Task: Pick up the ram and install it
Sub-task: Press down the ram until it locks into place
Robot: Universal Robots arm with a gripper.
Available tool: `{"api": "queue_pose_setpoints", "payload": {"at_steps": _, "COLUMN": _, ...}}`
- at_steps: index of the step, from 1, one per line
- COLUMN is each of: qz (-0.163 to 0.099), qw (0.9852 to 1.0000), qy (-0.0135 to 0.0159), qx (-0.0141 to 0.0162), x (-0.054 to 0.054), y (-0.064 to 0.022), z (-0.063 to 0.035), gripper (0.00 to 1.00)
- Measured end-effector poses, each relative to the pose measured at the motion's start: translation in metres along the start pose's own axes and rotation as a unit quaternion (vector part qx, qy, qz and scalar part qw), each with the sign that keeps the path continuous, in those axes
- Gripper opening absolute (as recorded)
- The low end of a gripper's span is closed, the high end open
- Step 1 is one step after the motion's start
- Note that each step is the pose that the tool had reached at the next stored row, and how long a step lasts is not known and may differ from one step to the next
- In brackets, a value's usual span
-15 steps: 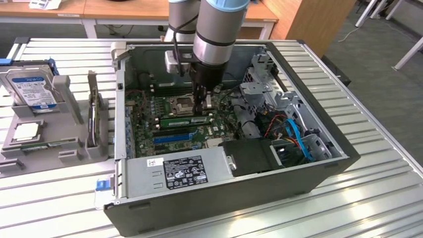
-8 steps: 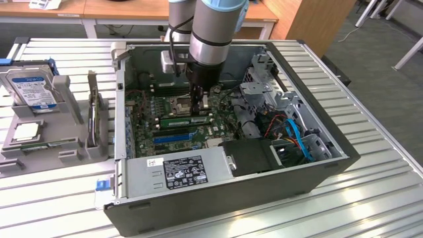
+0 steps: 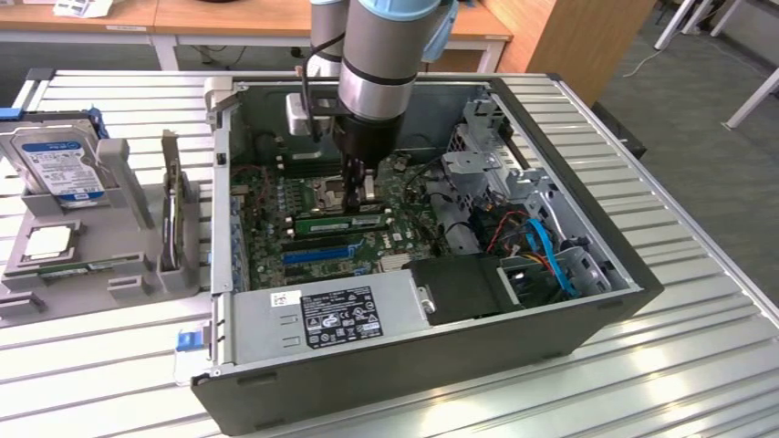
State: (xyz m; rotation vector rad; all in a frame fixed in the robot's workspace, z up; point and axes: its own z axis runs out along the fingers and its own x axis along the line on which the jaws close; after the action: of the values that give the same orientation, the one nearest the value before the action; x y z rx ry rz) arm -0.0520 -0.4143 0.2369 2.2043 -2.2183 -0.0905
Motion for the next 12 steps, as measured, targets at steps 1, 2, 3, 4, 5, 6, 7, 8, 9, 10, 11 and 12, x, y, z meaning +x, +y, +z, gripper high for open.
{"api": "queue_pose_setpoints", "payload": {"at_steps": 1, "qz": 0.0, "qw": 1.0, "qy": 0.0, "qx": 0.0, "x": 0.0, "y": 0.0016, "z": 0.0001, "gripper": 0.1}}
{"api": "queue_pose_setpoints", "payload": {"at_steps": 2, "qz": 0.0, "qw": 1.0, "qy": 0.0, "qx": 0.0, "x": 0.0, "y": 0.0032, "z": 0.0002, "gripper": 0.1}}
{"api": "queue_pose_setpoints", "payload": {"at_steps": 3, "qz": 0.0, "qw": 1.0, "qy": 0.0, "qx": 0.0, "x": 0.0, "y": 0.0047, "z": 0.0003, "gripper": 0.1}}
{"api": "queue_pose_setpoints", "payload": {"at_steps": 4, "qz": 0.0, "qw": 1.0, "qy": 0.0, "qx": 0.0, "x": 0.0, "y": 0.0063, "z": 0.0003, "gripper": 0.1}}
{"api": "queue_pose_setpoints", "payload": {"at_steps": 5, "qz": 0.0, "qw": 1.0, "qy": 0.0, "qx": 0.0, "x": 0.0, "y": 0.0078, "z": 0.0004, "gripper": 0.1}}
{"api": "queue_pose_setpoints", "payload": {"at_steps": 6, "qz": 0.0, "qw": 1.0, "qy": 0.0, "qx": 0.0, "x": 0.0, "y": 0.0092, "z": 0.0005, "gripper": 0.1}}
{"api": "queue_pose_setpoints", "payload": {"at_steps": 7, "qz": 0.0, "qw": 1.0, "qy": 0.0, "qx": 0.0, "x": 0.0, "y": 0.0106, "z": 0.0005, "gripper": 0.1}}
{"api": "queue_pose_setpoints", "payload": {"at_steps": 8, "qz": 0.0, "qw": 1.0, "qy": 0.0, "qx": 0.0, "x": 0.0, "y": 0.012, "z": 0.0006, "gripper": 0.1}}
{"api": "queue_pose_setpoints", "payload": {"at_steps": 9, "qz": 0.0, "qw": 1.0, "qy": 0.0, "qx": 0.0, "x": 0.0, "y": 0.0134, "z": 0.0007, "gripper": 0.1}}
{"api": "queue_pose_setpoints", "payload": {"at_steps": 10, "qz": 0.0, "qw": 1.0, "qy": 0.0, "qx": 0.0, "x": 0.0, "y": 0.0148, "z": 0.0008, "gripper": 0.1}}
{"api": "queue_pose_setpoints", "payload": {"at_steps": 11, "qz": 0.0, "qw": 1.0, "qy": 0.0, "qx": 0.0, "x": 0.0, "y": 0.0161, "z": 0.0008, "gripper": 0.1}}
{"api": "queue_pose_setpoints", "payload": {"at_steps": 12, "qz": 0.0, "qw": 1.0, "qy": 0.0, "qx": 0.0, "x": 0.0, "y": 0.0174, "z": 0.0009, "gripper": 0.1}}
